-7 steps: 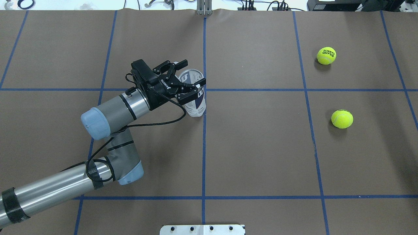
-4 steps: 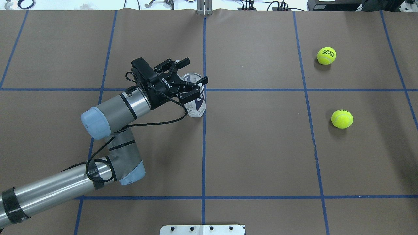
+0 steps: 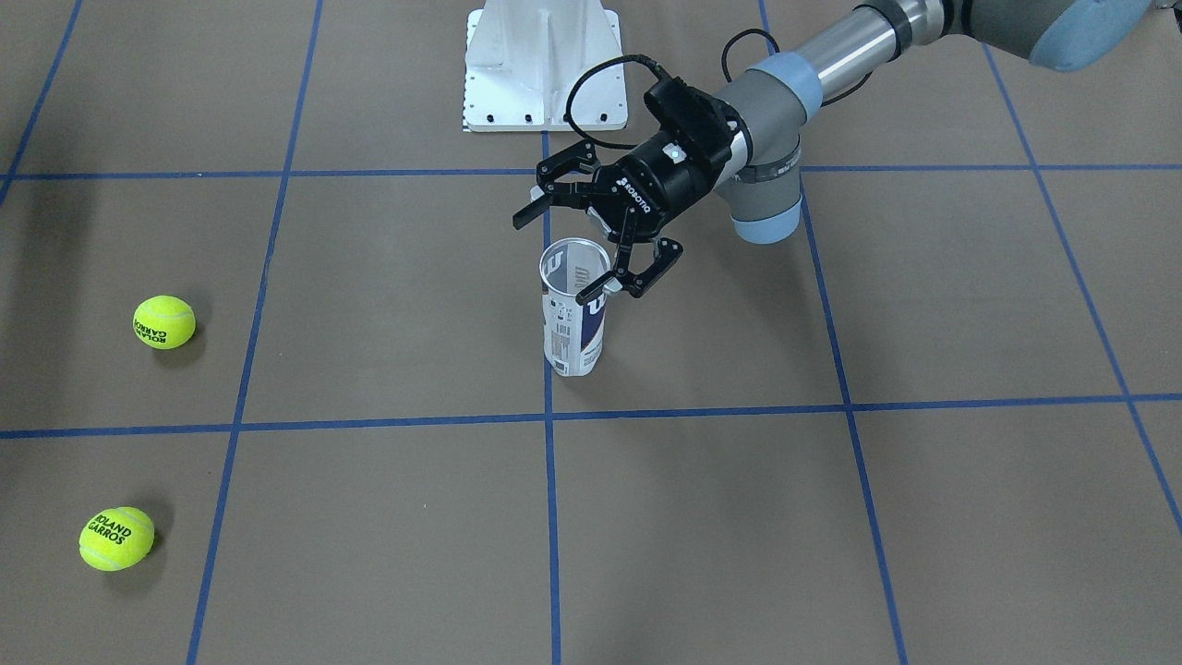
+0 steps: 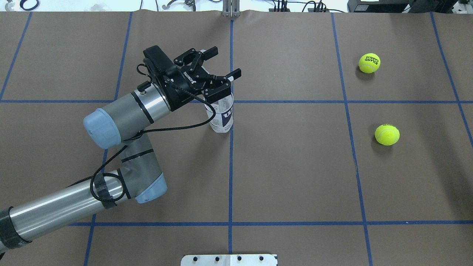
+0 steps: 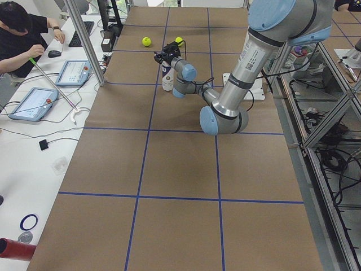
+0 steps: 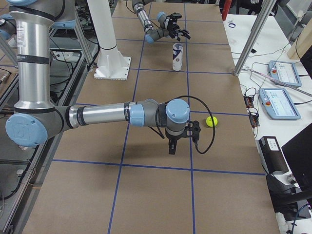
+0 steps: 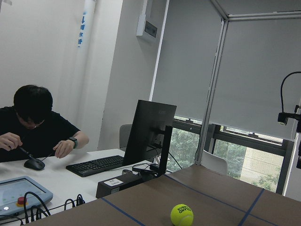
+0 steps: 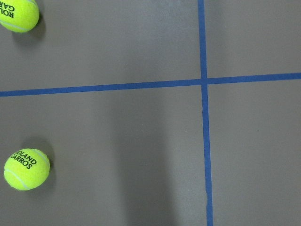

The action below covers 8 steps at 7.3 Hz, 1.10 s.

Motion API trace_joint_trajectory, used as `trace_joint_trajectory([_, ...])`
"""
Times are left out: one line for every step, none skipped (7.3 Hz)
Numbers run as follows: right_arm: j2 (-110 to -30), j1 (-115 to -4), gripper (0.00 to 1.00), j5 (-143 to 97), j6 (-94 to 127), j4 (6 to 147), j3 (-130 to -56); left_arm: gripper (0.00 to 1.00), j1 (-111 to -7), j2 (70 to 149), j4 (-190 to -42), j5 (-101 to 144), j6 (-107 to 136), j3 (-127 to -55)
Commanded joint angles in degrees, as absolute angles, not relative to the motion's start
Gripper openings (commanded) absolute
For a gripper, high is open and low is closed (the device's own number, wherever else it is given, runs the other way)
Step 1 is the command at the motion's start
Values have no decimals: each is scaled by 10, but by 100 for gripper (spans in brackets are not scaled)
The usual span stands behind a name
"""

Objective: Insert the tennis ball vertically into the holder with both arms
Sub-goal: 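Lower the upright can onto the table and open the left gripper, then withdraw the left gripper while the right gripper reaches the nearer yellow ball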

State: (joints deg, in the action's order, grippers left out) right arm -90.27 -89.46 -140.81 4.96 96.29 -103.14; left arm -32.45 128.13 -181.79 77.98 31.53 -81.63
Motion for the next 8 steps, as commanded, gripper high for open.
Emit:
trace_joint_trajectory([-889,-879,99,-1406,61,962,-1031,99,-349,1274,-1755,781,316,-853])
trace_joint_trajectory([-859,-837,99,-1388,152,966,-1046,99,-358,1260,-1755,783,316,-855])
trace_joint_trajectory([-841,-766,99,-1348,279,966,-1059,99,-372,1243,-1755,785,317,-855])
trace_joint_trajectory([-841,-720,99,-1321,340,962,-1072,99,-390,1223,-1755,786,318,-857])
trace_joint_trajectory([-841,-685,99,-1319,368,961,-1081,99,-408,1201,-1755,798,329,-867])
trace_joint_trajectory([-841,-633,99,-1301,369,962,-1095,99,-432,1189,-1755,832,338,-871])
trace_joint_trajectory([-840,-588,99,-1298,367,961,-1097,99,-448,1181,-1755,855,347,-871])
trace_joint_trajectory([-840,-564,99,-1290,363,960,-1095,99,-452,1180,-1755,857,347,-871])
